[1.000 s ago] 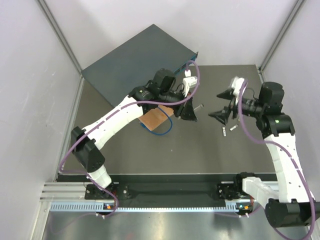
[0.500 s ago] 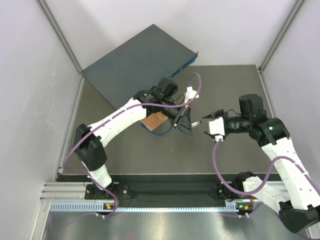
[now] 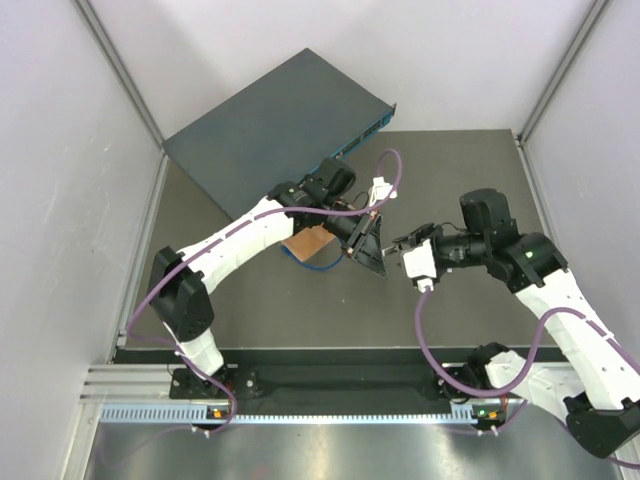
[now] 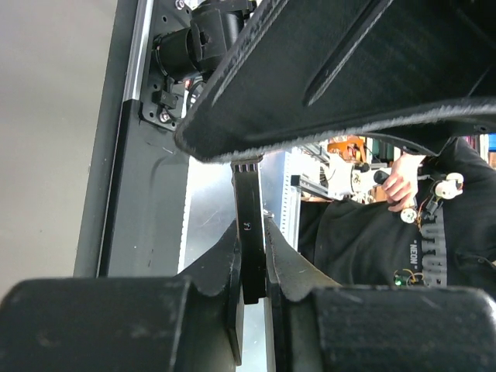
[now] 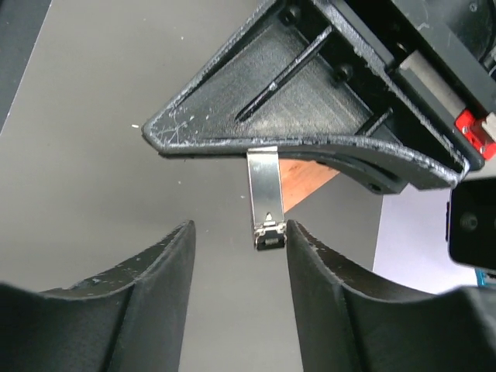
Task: Insert the plug into the switch port
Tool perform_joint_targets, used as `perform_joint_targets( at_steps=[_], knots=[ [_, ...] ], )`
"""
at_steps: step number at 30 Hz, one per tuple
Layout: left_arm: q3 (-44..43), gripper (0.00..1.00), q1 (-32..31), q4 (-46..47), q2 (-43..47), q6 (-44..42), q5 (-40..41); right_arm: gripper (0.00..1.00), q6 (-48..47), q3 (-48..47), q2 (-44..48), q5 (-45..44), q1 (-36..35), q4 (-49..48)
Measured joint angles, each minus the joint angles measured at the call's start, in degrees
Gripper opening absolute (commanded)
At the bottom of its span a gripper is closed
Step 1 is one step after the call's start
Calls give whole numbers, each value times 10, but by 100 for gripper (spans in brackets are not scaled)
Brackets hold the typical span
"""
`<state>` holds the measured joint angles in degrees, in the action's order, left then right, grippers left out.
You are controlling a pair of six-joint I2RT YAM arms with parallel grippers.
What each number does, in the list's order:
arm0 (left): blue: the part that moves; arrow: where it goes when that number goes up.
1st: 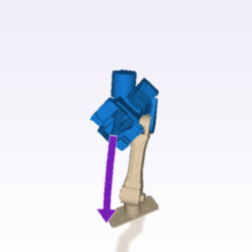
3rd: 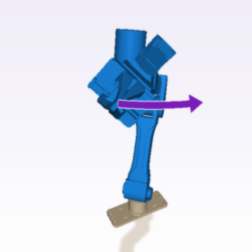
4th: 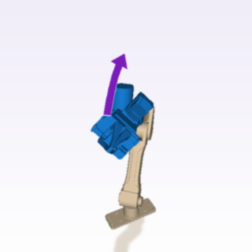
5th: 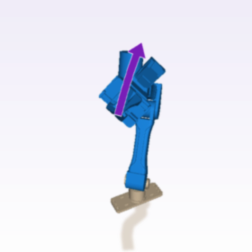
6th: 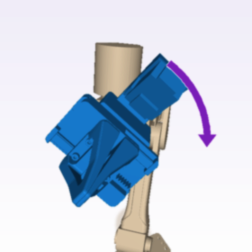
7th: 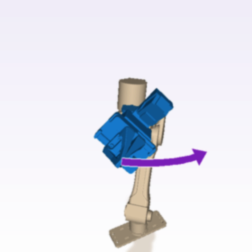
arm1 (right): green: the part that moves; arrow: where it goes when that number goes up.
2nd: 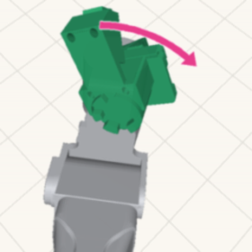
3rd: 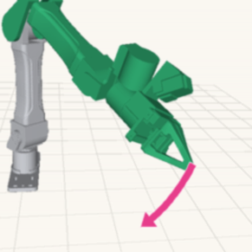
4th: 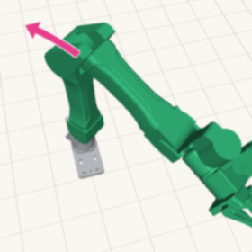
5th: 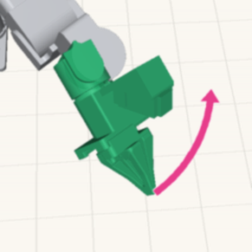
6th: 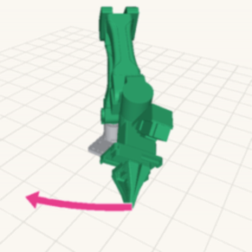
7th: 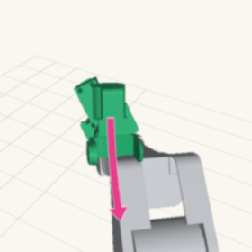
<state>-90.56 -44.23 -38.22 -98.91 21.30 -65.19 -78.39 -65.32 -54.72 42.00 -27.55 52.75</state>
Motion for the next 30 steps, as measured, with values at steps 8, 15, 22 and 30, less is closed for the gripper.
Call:
perform_joint_targets(
  at_steps=[8,15,22,30],
  knots=[
    [1,0,0,0,-1,10,0,22,6,0,-4,-17,-12,-22],
    [1,8,0,0,-3,13,2,12,10,0,-4,-37,-21,-31],
    [-5,62,5,-1,-4,4,26,0,31,1,-3,-58,-38,-37],
    [-123,77,89,-10,-4,-20,91,0,157,43,33,-84,-38,-96]
  ],
)
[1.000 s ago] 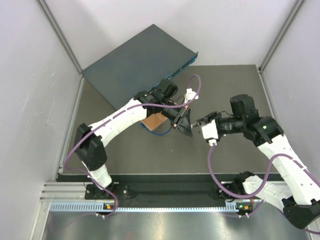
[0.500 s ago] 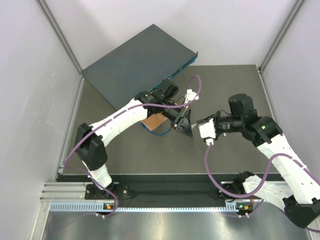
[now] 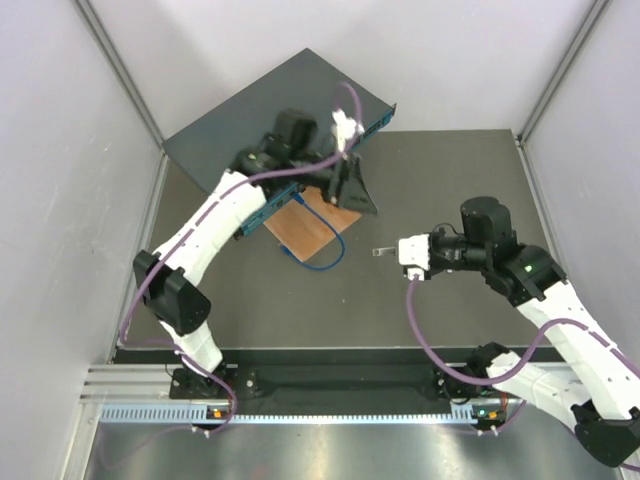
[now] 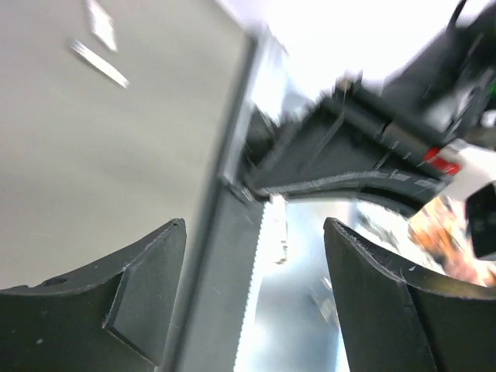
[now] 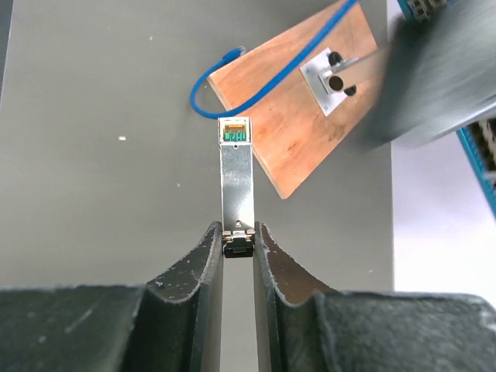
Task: Insert the plug into the switch port
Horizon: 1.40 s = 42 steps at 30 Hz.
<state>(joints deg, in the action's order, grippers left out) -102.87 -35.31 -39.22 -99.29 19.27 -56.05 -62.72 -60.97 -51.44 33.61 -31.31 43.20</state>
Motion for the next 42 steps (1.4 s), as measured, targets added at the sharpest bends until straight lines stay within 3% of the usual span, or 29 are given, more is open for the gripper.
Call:
perform_joint_targets(
  at_steps=[4,7,11,14,20,22,23,30,42],
  knots=[
    [-65,78,66,10,2,0,33,0,89,22,15,-13,3,-50],
    [-69,78,98,30,22,-11,109,0,175,24,6,-43,3,-91],
    [-19,87,108,78,89,-59,256,0,292,-33,-81,-115,1,-107],
    [33,89,107,97,148,-95,362,0,361,-112,-177,-180,-2,-112],
    [71,80,110,111,185,-135,502,0,464,-211,-290,-286,-22,-103],
    [76,74,115,109,181,-134,520,0,481,-225,-306,-313,-38,-102],
    [76,66,118,106,176,-132,523,0,489,-233,-316,-324,-47,-101],
    [76,47,148,88,153,-104,517,0,531,-280,-367,-371,-84,-92],
    [76,47,161,74,134,-72,476,0,571,-341,-410,-418,-92,-78]
  ],
)
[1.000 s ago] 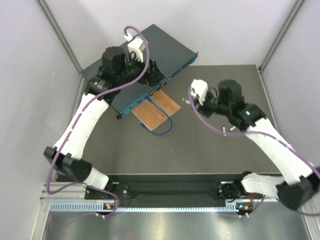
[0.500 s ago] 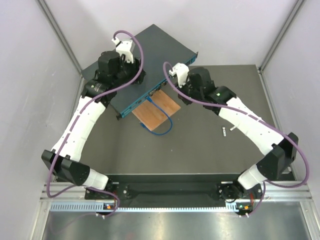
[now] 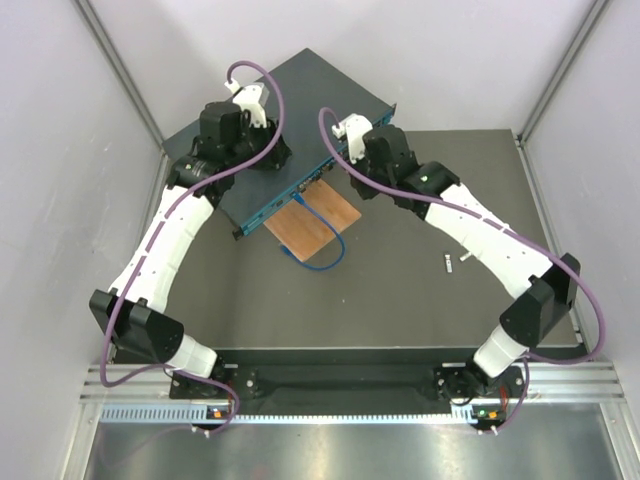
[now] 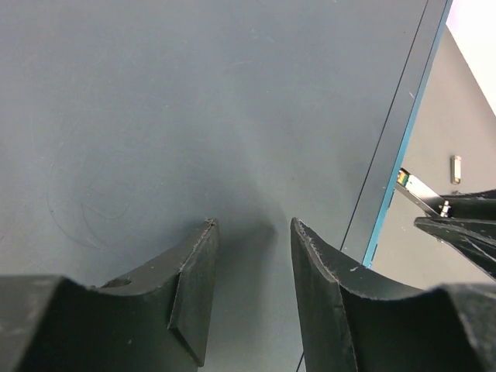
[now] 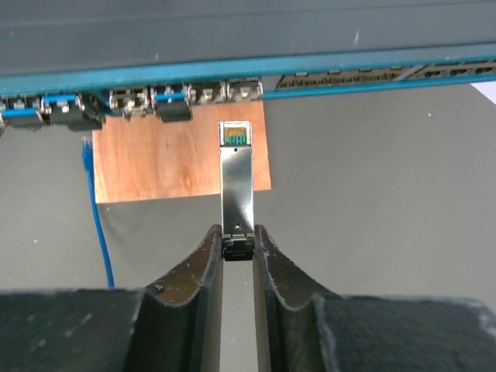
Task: Insert the plug into the switch port
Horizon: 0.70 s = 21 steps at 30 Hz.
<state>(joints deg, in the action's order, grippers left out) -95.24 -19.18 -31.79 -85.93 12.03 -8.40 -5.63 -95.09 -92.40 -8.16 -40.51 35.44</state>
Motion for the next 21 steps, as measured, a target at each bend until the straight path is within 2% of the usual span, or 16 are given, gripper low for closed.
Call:
perform_joint_targets(
  at_steps=[21],
  knots=[
    [0,47,8,0,-2,18,-22,0,24,-52,-45,5,-6,24]
  ],
)
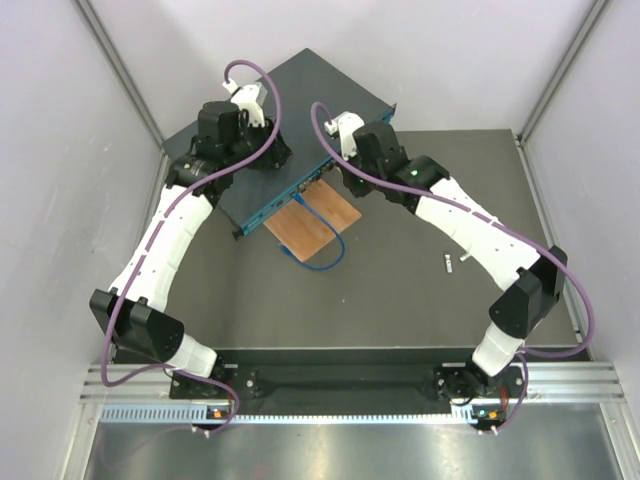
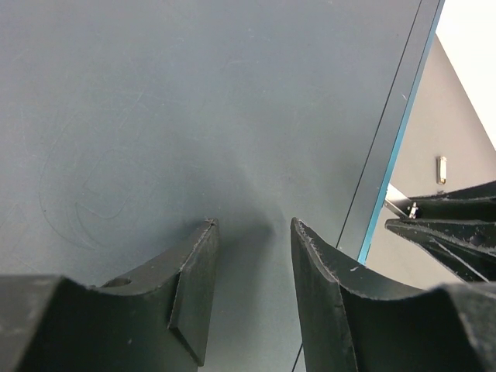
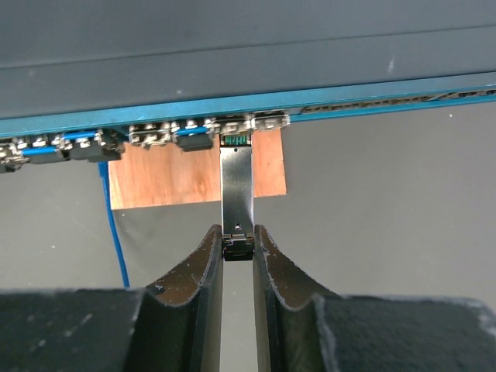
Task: Insert the plug into the switch port
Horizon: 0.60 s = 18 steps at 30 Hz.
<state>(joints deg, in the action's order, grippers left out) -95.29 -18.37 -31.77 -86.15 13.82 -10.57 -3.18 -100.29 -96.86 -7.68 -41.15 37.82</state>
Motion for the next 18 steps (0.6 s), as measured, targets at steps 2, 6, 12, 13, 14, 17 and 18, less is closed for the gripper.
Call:
perform_joint_targets(
  at_steps=[2,6,12,13,14,17,18],
  knots=[
    [0,48,1,0,0,1,-1,0,0,0,0,0,-3,0],
    [0,48,2,0,0,2,-3,0,0,0,0,-3,-7,0],
    [0,48,4,0,0,7,-6,0,-2,-14,-7,-5,-8,9],
    [0,48,4,0,0,7,-6,0,-2,-18,-8,-5,-8,12],
    [0,48,4,0,0,9,-6,0,-2,-21,-10,-6,-8,15],
    [0,48,5,0,0,10,-6,0,-2,-29,-15,-7,-8,23],
    [0,48,5,0,0,11,-6,0,-2,-30,-16,-8,-9,24]
  ],
)
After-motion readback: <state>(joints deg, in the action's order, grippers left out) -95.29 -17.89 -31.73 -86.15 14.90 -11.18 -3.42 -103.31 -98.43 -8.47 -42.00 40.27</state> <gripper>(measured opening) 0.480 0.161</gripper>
